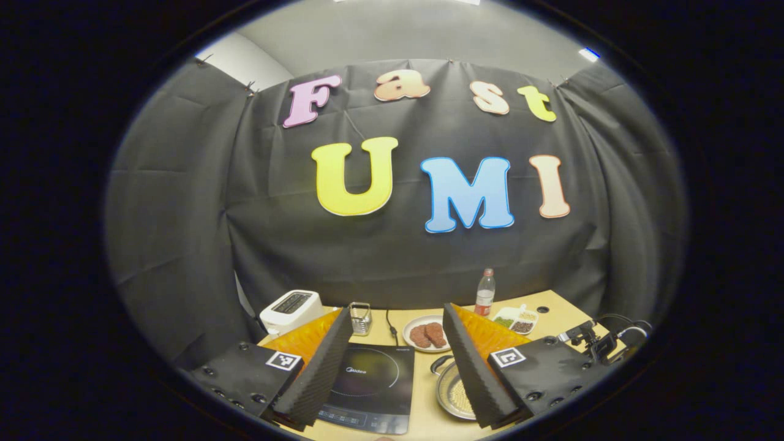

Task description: First push the handle of the pot to place it horizontally, then grasp the pot with both hands and set it on the induction cooktop.

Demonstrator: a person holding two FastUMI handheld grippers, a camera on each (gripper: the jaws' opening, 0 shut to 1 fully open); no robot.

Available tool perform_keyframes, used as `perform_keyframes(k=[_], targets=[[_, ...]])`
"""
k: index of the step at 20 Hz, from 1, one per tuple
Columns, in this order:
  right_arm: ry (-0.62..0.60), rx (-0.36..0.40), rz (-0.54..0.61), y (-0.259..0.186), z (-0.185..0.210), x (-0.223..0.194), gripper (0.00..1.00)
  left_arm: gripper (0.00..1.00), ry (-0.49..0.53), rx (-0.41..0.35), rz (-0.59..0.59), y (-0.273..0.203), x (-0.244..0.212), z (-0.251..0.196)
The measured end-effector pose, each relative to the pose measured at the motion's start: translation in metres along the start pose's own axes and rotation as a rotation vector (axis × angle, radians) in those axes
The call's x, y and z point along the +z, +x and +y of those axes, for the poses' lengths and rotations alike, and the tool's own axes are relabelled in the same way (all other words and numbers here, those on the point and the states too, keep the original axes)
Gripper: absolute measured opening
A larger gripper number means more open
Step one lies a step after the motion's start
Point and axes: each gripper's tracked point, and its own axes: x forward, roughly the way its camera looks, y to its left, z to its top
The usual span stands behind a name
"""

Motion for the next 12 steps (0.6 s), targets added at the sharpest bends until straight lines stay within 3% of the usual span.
perform_keyframes(k=[11, 12], targets=[[0.064, -0.071, -0.013, 0.005, -0.057, 0.023, 0.01, 1.0, -0.001, -0.053, 0.012, 0.022, -0.006, -0.036], [0.07, -0.072, -0.013, 0.005, -0.061, 0.025, 0.01, 0.96, -0.001, -0.053, 0.014, 0.024, -0.007, -0.038]])
